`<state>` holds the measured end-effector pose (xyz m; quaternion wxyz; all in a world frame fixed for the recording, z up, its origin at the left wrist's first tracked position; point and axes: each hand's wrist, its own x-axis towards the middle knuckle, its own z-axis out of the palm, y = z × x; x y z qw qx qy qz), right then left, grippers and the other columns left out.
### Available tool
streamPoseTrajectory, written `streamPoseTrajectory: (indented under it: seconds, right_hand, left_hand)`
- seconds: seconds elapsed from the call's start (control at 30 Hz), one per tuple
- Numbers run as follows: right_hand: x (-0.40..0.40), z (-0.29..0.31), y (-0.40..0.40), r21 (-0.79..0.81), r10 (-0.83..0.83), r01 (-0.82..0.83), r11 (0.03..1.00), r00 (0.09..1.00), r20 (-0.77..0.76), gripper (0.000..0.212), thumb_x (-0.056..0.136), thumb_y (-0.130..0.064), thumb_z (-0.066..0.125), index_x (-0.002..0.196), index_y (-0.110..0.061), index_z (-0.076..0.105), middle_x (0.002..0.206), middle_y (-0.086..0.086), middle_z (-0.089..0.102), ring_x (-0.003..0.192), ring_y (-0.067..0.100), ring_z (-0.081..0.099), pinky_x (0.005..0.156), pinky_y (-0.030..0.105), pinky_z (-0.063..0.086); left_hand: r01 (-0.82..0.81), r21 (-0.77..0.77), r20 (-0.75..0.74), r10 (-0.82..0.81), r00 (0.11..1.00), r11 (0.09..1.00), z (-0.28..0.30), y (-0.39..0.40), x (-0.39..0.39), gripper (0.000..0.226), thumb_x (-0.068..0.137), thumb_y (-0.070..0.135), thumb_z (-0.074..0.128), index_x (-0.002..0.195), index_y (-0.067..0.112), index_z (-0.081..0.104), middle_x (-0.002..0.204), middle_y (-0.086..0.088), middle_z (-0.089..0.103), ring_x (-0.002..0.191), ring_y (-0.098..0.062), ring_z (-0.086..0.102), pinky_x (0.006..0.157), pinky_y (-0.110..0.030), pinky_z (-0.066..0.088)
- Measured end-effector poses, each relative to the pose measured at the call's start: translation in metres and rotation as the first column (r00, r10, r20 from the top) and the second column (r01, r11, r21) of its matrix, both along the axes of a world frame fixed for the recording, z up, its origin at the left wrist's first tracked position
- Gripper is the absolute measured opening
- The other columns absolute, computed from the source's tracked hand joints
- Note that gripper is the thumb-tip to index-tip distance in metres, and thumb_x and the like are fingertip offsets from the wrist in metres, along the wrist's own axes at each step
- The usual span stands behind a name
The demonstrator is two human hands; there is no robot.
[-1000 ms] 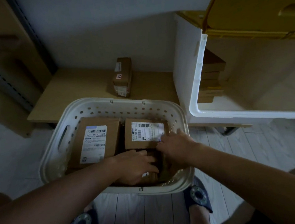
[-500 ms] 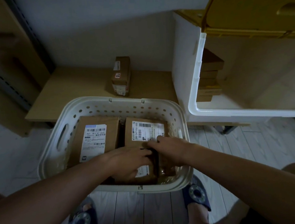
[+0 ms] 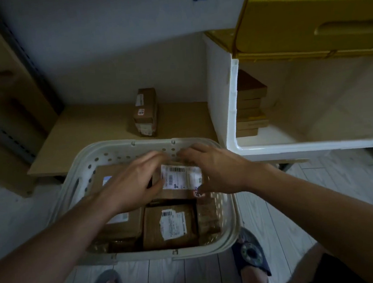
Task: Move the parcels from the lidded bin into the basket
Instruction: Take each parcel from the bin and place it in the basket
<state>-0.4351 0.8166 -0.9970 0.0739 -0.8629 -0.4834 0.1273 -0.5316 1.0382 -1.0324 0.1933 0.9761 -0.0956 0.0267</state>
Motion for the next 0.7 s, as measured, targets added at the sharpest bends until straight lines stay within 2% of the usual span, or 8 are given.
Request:
streamPoseTrajectory:
  seconds: [0.07, 0.2, 0.27, 0.33, 0.4, 0.53, 0.63, 0.7]
  right_hand:
    - [-0.002, 0.018, -0.007, 0.094, -0.039, 0.042, 0.995, 0.999, -0.030, 0.092, 0.080, -0.036, 0.083, 0.154, -0.030, 0.029, 0.152, -0.004, 0.040, 0.132, 0.018, 0.047, 0.099, 0.030, 0.046]
    - [-0.002, 0.043, -0.021, 0.238, -0.052, 0.053, 0.970, 0.999, -0.011, 0.084, 0.084, -0.034, 0.081, 0.152, -0.033, 0.031, 0.150, -0.009, 0.040, 0.126, 0.013, 0.051, 0.092, 0.022, 0.045]
    - [0.002, 0.051, -0.026, 0.313, -0.046, 0.044, 0.949, 0.999, -0.002, 0.079, 0.084, -0.035, 0.080, 0.150, -0.032, 0.036, 0.150, -0.010, 0.041, 0.127, 0.012, 0.052, 0.096, 0.025, 0.050]
    - [0.009, 0.057, -0.033, 0.402, -0.056, 0.047, 0.914, 0.998, 0.011, 0.071, 0.085, -0.038, 0.078, 0.146, -0.030, 0.044, 0.146, -0.011, 0.046, 0.128, 0.007, 0.051, 0.099, 0.024, 0.049]
    - [0.018, 0.059, -0.040, 0.525, -0.109, 0.086, 0.847, 0.994, 0.013, 0.060, 0.085, -0.040, 0.078, 0.138, -0.028, 0.054, 0.136, -0.010, 0.054, 0.122, 0.003, 0.053, 0.094, 0.018, 0.049]
    - [0.037, 0.059, -0.057, 0.664, -0.250, 0.189, 0.724, 0.968, -0.002, 0.042, 0.081, -0.030, 0.083, 0.120, -0.024, 0.067, 0.114, -0.006, 0.064, 0.101, 0.006, 0.061, 0.079, 0.018, 0.054]
    - [0.057, 0.058, -0.073, 0.677, -0.362, 0.295, 0.674, 0.931, -0.046, 0.039, 0.078, -0.026, 0.086, 0.113, -0.024, 0.069, 0.107, -0.008, 0.064, 0.095, 0.006, 0.062, 0.074, 0.015, 0.052]
    - [0.076, 0.052, -0.084, 0.623, -0.442, 0.373, 0.687, 0.896, -0.049, 0.042, 0.079, -0.029, 0.085, 0.117, -0.025, 0.066, 0.109, -0.011, 0.060, 0.095, 0.004, 0.059, 0.074, 0.010, 0.045]
  left_hand:
    - [-0.022, -0.056, 0.044, 0.024, 0.999, 0.998, 0.017, 0.002, 0.001, 0.056, 0.098, 0.036, 0.058, 0.150, 0.027, 0.040, 0.152, 0.012, 0.042, 0.128, 0.007, 0.035, 0.105, -0.018, 0.034]
    - [-0.010, -0.116, 0.103, 0.022, 0.994, 0.993, 0.047, -0.005, 0.007, 0.062, 0.094, 0.044, 0.053, 0.152, 0.027, 0.039, 0.154, 0.013, 0.040, 0.132, 0.002, 0.040, 0.109, -0.030, 0.043]
    - [0.005, -0.129, 0.126, 0.011, 0.992, 0.992, 0.057, -0.013, 0.013, 0.063, 0.094, 0.045, 0.053, 0.153, 0.027, 0.037, 0.155, 0.014, 0.038, 0.131, 0.002, 0.041, 0.105, -0.025, 0.043]
    - [0.011, -0.164, 0.140, 0.012, 0.990, 0.986, 0.064, -0.022, 0.022, 0.062, 0.096, 0.041, 0.056, 0.153, 0.030, 0.036, 0.151, 0.020, 0.037, 0.124, 0.012, 0.038, 0.098, -0.013, 0.037]
    - [-0.023, -0.301, 0.108, 0.058, 0.993, 0.953, 0.066, -0.033, 0.036, 0.060, 0.096, 0.036, 0.060, 0.151, 0.033, 0.038, 0.142, 0.026, 0.040, 0.119, 0.022, 0.039, 0.096, -0.012, 0.039]
    - [-0.079, -0.618, -0.003, 0.099, 0.995, 0.782, 0.065, -0.062, 0.068, 0.057, 0.095, 0.028, 0.065, 0.148, 0.028, 0.044, 0.146, 0.014, 0.050, 0.132, 0.006, 0.047, 0.106, -0.038, 0.051]
    - [-0.080, -0.688, -0.035, 0.077, 0.996, 0.721, 0.070, -0.086, 0.088, 0.064, 0.092, 0.038, 0.071, 0.148, 0.030, 0.042, 0.141, 0.017, 0.050, 0.135, -0.004, 0.047, 0.105, -0.039, 0.051]
    - [-0.074, -0.651, -0.042, 0.062, 0.997, 0.755, 0.074, -0.099, 0.102, 0.081, 0.086, 0.050, 0.073, 0.153, 0.030, 0.033, 0.143, 0.019, 0.042, 0.136, -0.007, 0.045, 0.110, -0.040, 0.045]
